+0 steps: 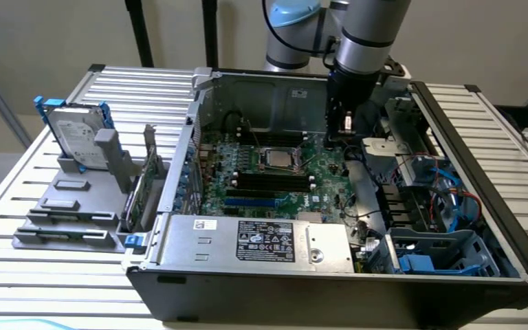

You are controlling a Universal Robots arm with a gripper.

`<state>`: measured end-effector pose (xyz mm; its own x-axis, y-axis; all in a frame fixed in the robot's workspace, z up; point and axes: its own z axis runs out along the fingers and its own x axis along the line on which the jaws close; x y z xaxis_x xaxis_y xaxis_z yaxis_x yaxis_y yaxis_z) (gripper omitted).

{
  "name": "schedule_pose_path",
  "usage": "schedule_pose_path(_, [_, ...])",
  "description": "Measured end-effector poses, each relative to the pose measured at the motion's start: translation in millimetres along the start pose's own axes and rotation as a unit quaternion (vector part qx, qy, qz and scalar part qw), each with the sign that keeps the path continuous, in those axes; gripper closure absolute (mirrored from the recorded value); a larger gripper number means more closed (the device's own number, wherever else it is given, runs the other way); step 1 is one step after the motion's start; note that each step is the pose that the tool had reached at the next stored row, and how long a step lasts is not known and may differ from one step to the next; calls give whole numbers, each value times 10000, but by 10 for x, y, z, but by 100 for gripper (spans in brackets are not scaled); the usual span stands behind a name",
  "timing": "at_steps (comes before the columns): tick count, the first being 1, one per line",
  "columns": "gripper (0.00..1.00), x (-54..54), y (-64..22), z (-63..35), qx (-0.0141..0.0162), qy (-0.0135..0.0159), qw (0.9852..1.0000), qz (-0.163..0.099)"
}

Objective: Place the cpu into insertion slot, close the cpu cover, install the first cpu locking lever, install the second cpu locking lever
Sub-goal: 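Close the cpu cover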

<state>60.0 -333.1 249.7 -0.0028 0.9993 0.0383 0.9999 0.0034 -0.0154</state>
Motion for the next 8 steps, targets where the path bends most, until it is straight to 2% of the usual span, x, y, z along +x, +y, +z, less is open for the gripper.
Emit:
schedule_pose_path(1, [89,-1,-14,12,9,0,10000,0])
schedule_pose_path(2, [89,-1,-21,17,38,0,10000,1])
schedule_pose_path(3, [89,-1,-24,16,104,-1,9999,4])
schedule_pose_path(6, [89,-1,-26,17,375,-2,9993,15])
schedule_pose_path(8, [89,-1,-35,18,526,-2,9986,21])
